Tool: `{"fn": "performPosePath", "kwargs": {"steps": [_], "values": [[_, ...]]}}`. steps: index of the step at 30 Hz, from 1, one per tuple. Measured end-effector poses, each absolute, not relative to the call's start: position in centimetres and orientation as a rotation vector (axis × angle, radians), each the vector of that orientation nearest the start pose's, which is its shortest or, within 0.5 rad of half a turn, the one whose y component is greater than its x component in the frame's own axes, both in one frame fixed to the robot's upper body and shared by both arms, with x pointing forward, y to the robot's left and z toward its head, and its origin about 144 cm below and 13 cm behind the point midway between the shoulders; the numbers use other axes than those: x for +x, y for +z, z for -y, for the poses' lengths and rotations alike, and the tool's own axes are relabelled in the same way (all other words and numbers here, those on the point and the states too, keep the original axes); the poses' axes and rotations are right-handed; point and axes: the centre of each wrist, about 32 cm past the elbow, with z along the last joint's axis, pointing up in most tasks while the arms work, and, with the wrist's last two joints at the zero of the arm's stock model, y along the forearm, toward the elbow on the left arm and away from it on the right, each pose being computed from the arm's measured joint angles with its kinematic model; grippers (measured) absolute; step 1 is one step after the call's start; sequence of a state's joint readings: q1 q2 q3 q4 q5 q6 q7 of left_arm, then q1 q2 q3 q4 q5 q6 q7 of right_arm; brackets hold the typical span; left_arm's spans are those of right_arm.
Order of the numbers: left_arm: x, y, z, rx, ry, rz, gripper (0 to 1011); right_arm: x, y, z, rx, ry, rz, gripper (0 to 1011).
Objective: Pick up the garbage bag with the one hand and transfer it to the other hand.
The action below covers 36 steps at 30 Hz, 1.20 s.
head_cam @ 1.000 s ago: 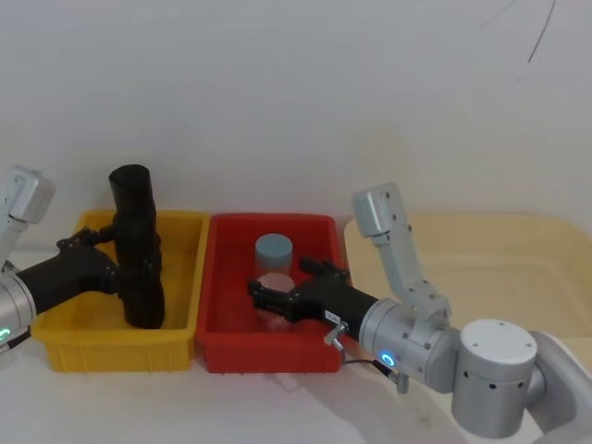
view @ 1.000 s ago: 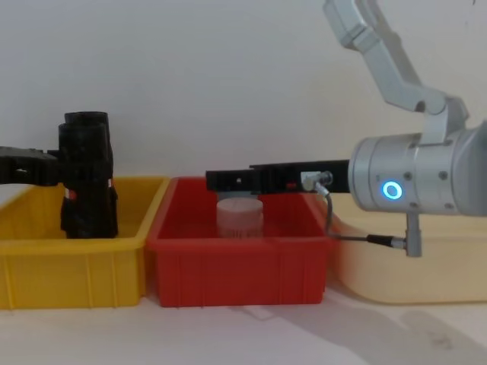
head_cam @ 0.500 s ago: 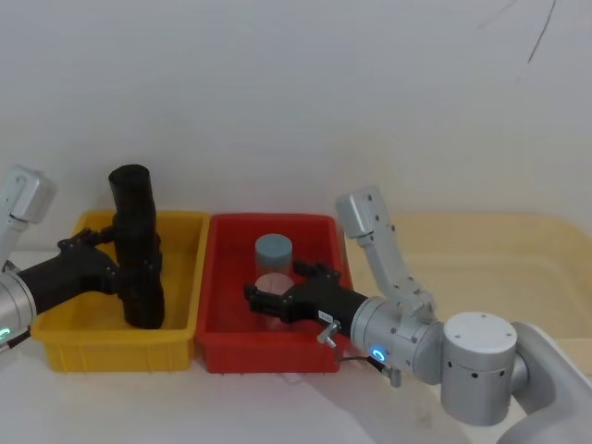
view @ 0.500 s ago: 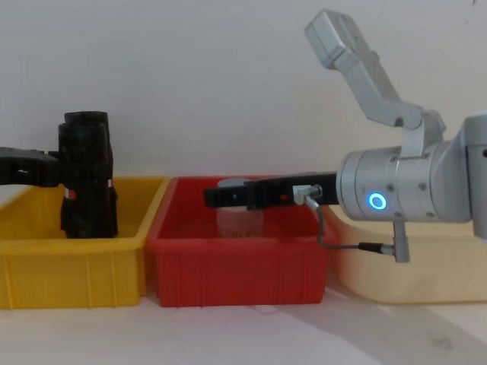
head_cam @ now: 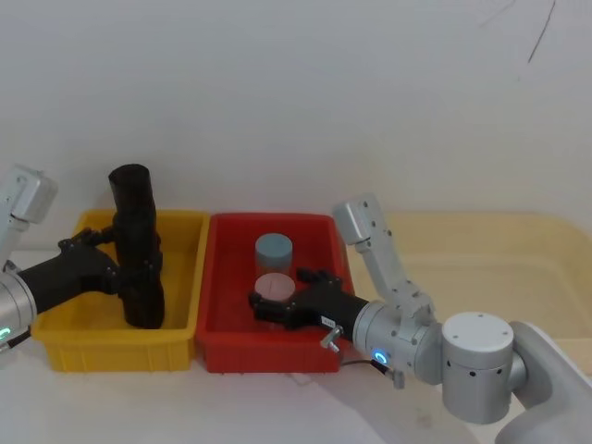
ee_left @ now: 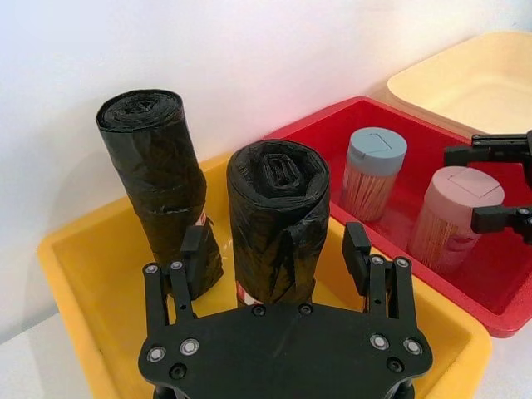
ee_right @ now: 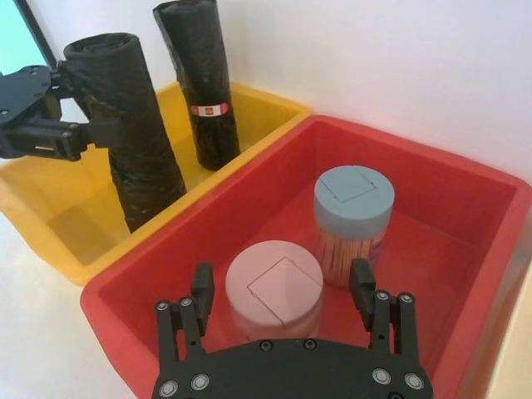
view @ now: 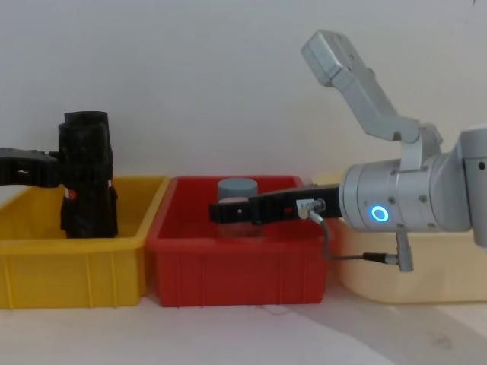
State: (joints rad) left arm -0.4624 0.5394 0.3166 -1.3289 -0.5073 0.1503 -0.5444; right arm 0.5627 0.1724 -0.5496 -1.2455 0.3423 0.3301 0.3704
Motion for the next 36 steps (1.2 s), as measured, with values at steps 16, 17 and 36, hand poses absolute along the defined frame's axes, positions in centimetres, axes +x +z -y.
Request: {"fn": "performPosePath", "kwargs": {"steps": [16,17,36], "values": [[56.71,124.09,-33.57,0.129,0.900,0.008,768,58.01,121.97,13.95,-0.247,-0.743,-0.116,803],[56.71,124.09,-33.57,0.129,0.900,0.008,750,58.01,121.97,13.95,-0.248,-0.743,-0.116,790],[56.71,124.09,-33.56,0.129,0.900,0.008,413,58.05,121.93,14.01,-0.252,-0.737,-0.117,664]]}}
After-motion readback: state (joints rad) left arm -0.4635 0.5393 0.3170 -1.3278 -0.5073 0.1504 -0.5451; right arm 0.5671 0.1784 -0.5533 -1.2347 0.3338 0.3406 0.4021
